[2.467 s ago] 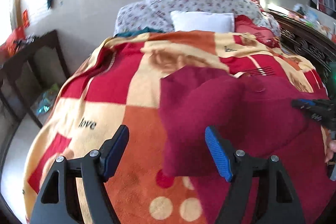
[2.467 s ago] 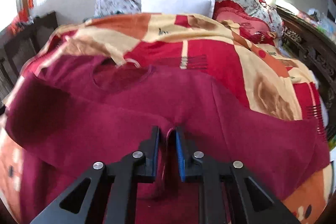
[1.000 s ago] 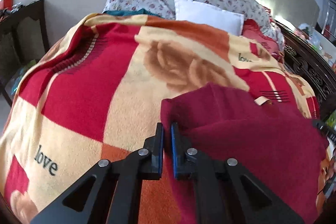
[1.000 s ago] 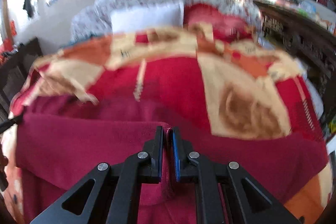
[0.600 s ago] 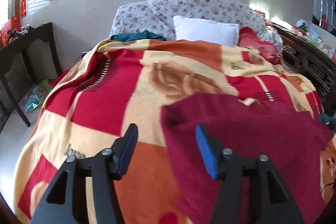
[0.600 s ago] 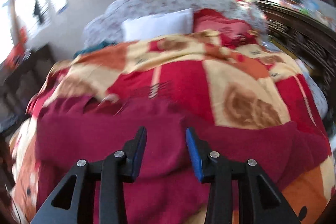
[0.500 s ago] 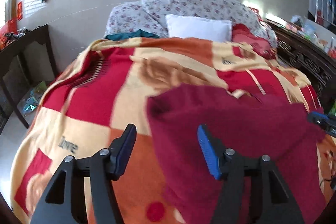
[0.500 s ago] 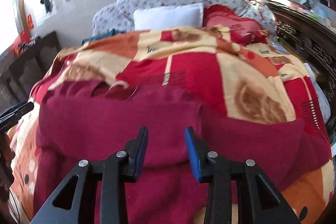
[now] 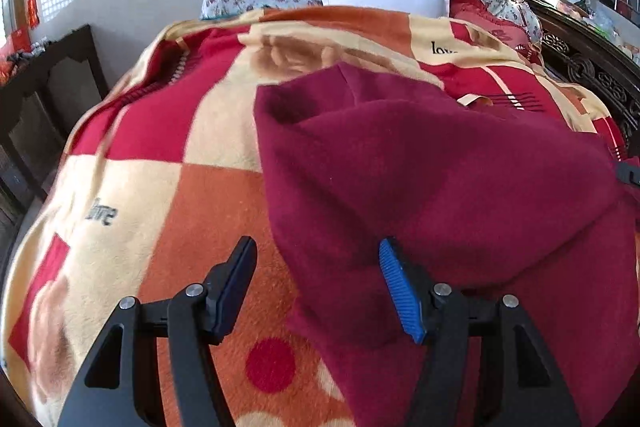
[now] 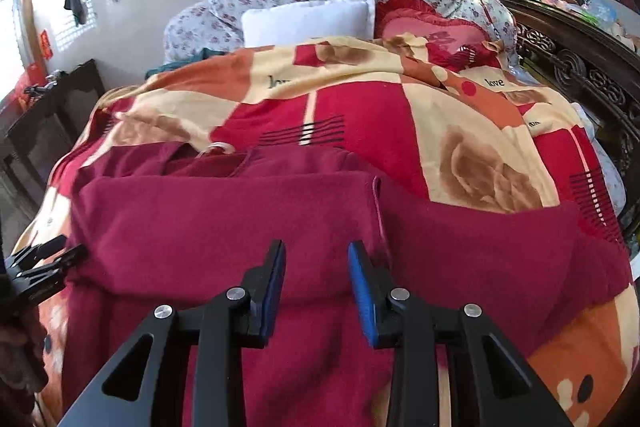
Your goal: Fold small clothes
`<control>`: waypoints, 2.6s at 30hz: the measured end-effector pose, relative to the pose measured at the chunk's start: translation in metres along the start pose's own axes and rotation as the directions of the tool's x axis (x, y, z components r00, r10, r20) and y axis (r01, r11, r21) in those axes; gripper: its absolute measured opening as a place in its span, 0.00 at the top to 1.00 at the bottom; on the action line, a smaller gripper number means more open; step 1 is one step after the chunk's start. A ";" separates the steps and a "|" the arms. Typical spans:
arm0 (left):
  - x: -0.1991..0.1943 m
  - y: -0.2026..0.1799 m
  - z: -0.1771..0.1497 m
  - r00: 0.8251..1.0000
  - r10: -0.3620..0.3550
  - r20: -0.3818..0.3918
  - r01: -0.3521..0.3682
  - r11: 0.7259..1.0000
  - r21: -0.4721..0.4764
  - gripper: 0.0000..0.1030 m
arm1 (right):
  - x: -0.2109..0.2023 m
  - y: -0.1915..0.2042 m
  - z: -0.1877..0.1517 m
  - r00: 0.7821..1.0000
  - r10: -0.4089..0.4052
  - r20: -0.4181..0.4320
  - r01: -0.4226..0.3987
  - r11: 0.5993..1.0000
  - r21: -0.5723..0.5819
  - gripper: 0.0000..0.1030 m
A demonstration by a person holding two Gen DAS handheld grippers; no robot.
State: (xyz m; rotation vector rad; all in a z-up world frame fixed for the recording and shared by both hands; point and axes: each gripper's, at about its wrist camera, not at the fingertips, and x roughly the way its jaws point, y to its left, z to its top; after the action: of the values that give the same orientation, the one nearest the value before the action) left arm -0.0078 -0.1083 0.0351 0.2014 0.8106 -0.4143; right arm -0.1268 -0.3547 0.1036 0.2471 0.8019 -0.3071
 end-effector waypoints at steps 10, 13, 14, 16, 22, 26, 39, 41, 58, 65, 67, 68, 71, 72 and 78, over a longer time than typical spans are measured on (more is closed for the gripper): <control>-0.018 -0.015 -0.003 1.000 0.014 0.015 -0.015 1.000 0.021 0.38 | 0.018 0.010 -0.017 0.998 -0.015 -0.069 0.013 0.999 -0.030 0.66; -0.025 -0.022 -0.001 0.999 0.014 0.030 -0.015 0.999 0.036 0.38 | 0.007 0.010 -0.017 0.999 0.008 -0.049 -0.009 1.000 -0.014 0.64; -0.026 -0.025 0.000 0.999 0.011 0.035 -0.013 0.999 0.041 0.37 | 0.007 0.010 -0.016 0.999 0.011 -0.044 -0.012 1.000 -0.011 0.63; -0.027 -0.031 0.002 0.999 0.004 0.043 -0.006 0.999 0.047 0.32 | 0.012 0.009 -0.017 0.999 0.007 -0.049 -0.007 1.000 0.003 0.54; 0.003 -0.057 0.000 0.999 -0.017 -0.039 0.021 0.996 0.089 0.28 | 0.021 0.005 -0.019 0.997 0.036 -0.064 -0.034 0.999 0.035 0.50; 0.006 -0.071 -0.002 0.999 0.003 -0.037 0.002 0.992 0.124 0.28 | 0.000 -0.018 -0.018 0.997 0.066 -0.040 -0.062 0.994 0.094 0.49; -0.013 -0.093 0.005 0.995 -0.102 -0.009 0.102 0.989 0.108 0.28 | -0.049 -0.239 -0.058 0.992 -0.124 -0.029 0.117 0.800 0.589 0.29; -0.011 -0.092 0.005 0.995 -0.095 -0.018 0.096 0.990 0.105 0.28 | -0.048 -0.268 -0.066 0.986 -0.160 -0.042 0.149 0.749 0.645 0.29; -0.014 -0.080 0.003 0.997 -0.072 -0.018 0.073 0.993 0.095 0.28 | -0.040 -0.329 -0.054 0.969 -0.240 0.056 0.141 0.726 0.673 0.93; -0.034 -0.044 0.011 0.997 -0.074 0.022 0.073 0.997 0.032 0.28 | -0.139 -0.239 0.017 0.929 -0.117 0.350 -0.065 0.882 0.467 0.93; -0.042 -0.031 0.015 0.995 -0.086 0.041 0.086 0.996 -0.008 0.28 | -0.153 -0.184 0.043 0.919 -0.021 0.394 -0.122 0.935 0.334 0.93; -0.044 -0.027 0.017 0.995 -0.093 0.047 0.094 0.995 -0.023 0.28 | -0.156 -0.160 0.051 0.915 0.031 0.401 -0.152 0.949 0.275 0.93; -0.053 -0.009 0.021 0.990 -0.118 0.071 0.125 0.988 -0.095 0.28 | -0.140 -0.063 0.072 0.901 0.229 0.369 -0.274 0.959 0.075 0.93; -0.054 -0.004 0.022 0.989 -0.124 0.076 0.132 0.985 -0.113 0.28 | -0.129 -0.035 0.074 0.896 0.283 0.341 -0.312 0.949 0.032 0.93; -0.049 0.022 0.020 0.990 -0.117 0.078 0.129 0.976 -0.174 0.28 | -0.024 0.104 0.049 0.880 0.460 0.114 -0.452 0.887 -0.093 0.93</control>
State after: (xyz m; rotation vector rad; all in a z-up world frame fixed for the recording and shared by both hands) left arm -0.0153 -0.0816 0.0845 -0.0303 0.7912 -0.4593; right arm -0.0724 -0.2702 0.1640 0.3440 0.5968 0.1482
